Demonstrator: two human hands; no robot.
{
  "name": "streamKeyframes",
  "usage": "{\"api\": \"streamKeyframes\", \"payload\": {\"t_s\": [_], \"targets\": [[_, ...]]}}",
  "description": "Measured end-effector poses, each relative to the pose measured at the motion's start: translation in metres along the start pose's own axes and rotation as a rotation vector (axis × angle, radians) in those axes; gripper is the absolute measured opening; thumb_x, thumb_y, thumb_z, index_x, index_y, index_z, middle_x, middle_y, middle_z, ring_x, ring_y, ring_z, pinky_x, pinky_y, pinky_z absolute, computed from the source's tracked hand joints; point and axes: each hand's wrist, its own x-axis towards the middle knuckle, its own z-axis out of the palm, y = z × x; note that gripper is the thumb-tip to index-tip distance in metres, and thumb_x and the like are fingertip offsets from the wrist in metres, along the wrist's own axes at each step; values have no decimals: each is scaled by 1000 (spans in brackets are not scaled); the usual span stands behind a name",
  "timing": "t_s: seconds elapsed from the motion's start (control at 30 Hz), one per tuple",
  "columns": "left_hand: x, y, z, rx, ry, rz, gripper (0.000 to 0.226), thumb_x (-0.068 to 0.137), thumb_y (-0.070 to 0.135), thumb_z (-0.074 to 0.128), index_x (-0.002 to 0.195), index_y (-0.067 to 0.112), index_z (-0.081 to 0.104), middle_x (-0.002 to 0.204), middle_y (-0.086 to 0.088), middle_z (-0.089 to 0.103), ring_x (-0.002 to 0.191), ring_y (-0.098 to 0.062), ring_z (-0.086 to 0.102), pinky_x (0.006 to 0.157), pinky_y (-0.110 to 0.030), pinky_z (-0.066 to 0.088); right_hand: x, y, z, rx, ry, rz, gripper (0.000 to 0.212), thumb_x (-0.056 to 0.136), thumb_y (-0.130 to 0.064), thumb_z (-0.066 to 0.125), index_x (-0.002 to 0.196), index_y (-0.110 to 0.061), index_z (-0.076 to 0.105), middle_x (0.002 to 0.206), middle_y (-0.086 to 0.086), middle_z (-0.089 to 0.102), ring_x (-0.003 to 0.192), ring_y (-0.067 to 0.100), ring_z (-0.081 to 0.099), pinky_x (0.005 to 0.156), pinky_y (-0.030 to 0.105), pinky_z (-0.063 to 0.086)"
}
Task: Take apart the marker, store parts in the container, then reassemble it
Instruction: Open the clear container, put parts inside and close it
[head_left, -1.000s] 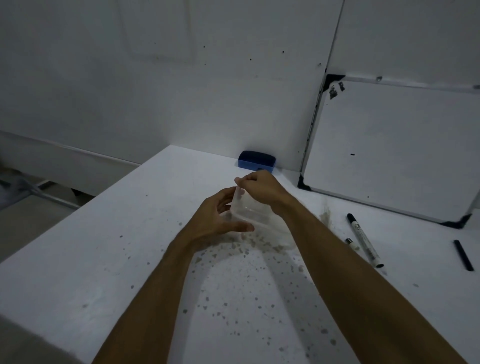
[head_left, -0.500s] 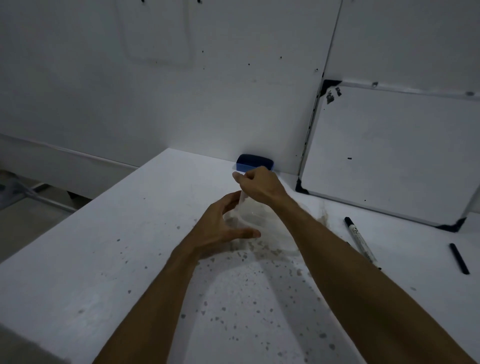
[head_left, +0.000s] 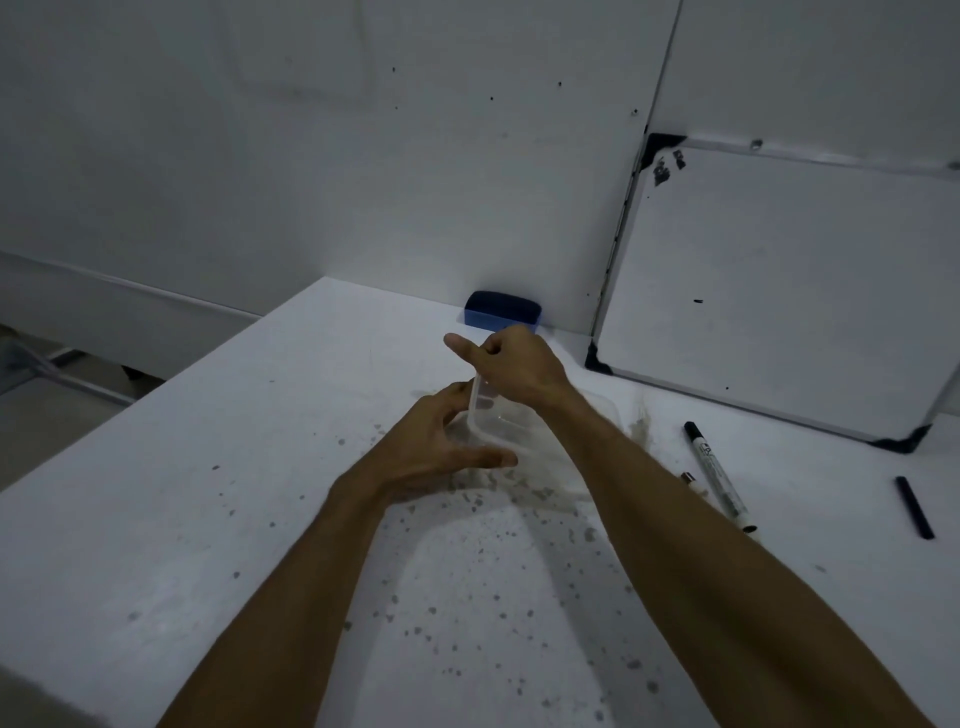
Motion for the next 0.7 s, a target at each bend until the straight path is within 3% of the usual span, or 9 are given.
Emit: {"api": "streamKeyframes", "payload": {"t_s": [0.1,0.17,0.23,0.3,0.37,0.47,0.6,0.63,0.7], "targets": [[-1,1,-1,3,24,46,81,60,66,84,130,32,59,132,3,65,123,-17,61,110,-45,46,0,0,1,15,1,-13,79,83,-79,53,68,-4,69,69,15,73,60,29,67,71,40,60],[-1,2,0,-32,26,30,91,57,75,80,134,32,55,137,1,61,127,-19,57,114,-46,42,0,0,3,23,3,-25,85,81,-80,55,76,3,72,74,18,74,59,25,63,72,42,60],[0,4,2,-42,-9,-9,88,72,63,77,144,27,43,143,0,52,134,-18,48,118,-41,34,2,-2,-2,4,-33,-33,81,84,-77,55,68,1,69,65,16,69,57,21,58,68,40,57],[3,2,2,-16,-11,44,75,77,42,83,142,24,49,145,-2,54,135,-20,49,115,-36,37,5,-4,-8,-60,-90,-30,73,91,-72,50,53,-9,55,52,3,54,52,15,51,62,33,47],[-1,6,-1,3,-19,92,80,67,45,90,137,29,55,143,0,57,134,-20,51,114,-37,39,9,-3,-10,-95,-116,10,71,92,-72,47,50,-15,44,49,-2,45,47,13,44,59,28,40],[-4,8,0,-13,-32,97,91,56,61,88,136,33,56,144,2,57,135,-20,51,116,-41,39,13,1,-1,-153,-112,68,70,84,-77,55,54,-14,46,53,-1,50,50,14,50,59,28,43],[4,-3,5,108,-47,-5,137,32,101,56,150,32,38,154,2,45,141,-22,44,119,-43,34,13,2,7,-136,-33,41,72,76,-80,61,51,-17,40,47,-2,43,44,12,42,53,27,38],[2,-4,4,140,-57,-31,144,29,105,49,152,32,33,156,2,42,142,-23,42,119,-43,32,12,3,6,-116,-15,3,73,79,-78,62,47,-17,37,44,-3,39,41,11,38,51,28,37],[9,-14,4,110,-24,-48,139,32,102,55,149,30,38,153,0,46,140,-23,45,119,-43,35,8,3,3,-89,43,-69,73,84,-73,61,43,-17,38,41,-3,38,39,11,36,53,29,40]]}}
